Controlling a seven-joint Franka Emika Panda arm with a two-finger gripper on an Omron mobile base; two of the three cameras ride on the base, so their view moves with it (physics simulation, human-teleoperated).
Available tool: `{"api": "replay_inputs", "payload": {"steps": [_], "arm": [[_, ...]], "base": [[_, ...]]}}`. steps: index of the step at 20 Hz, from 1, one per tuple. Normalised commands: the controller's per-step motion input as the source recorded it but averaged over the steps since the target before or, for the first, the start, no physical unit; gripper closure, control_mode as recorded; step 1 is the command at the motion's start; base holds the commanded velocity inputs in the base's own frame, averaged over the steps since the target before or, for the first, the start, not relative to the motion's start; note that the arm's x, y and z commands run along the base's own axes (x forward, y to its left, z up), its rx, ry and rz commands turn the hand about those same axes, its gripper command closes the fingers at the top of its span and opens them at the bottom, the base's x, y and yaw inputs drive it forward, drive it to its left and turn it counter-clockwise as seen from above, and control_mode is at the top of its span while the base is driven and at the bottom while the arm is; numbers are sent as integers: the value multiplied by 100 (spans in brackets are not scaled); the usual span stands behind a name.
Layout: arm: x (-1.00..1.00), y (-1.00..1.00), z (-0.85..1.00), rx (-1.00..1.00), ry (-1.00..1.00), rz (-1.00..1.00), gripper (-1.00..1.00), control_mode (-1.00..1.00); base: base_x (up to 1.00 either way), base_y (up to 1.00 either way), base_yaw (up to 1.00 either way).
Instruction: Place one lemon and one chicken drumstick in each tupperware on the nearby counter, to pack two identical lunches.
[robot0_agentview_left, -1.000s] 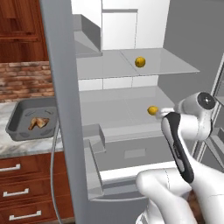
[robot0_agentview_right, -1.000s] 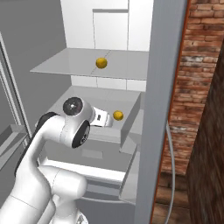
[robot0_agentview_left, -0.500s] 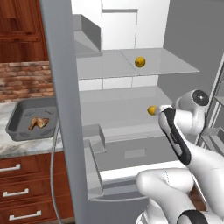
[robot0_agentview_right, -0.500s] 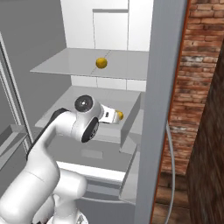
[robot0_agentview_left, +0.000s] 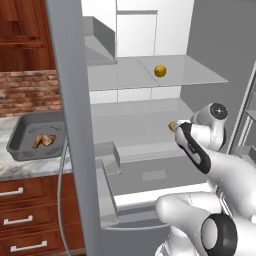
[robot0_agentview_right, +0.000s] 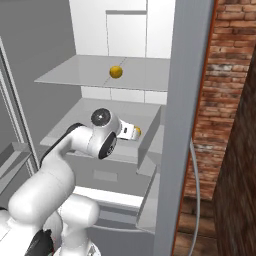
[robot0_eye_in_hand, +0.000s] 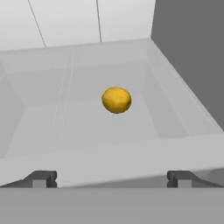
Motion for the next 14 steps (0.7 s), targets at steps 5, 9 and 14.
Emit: {"api": "replay_inputs", "payload": {"steps": [5, 9, 14], "arm": [[39, 0, -19, 0, 3, -2, -100, -100], [42, 0, -14, 0, 4, -1, -100, -100], [34, 0, -15, 0, 5, -1, -100, -100]], "base": [[0, 0, 0], [0, 0, 0], [0, 0, 0]]}}
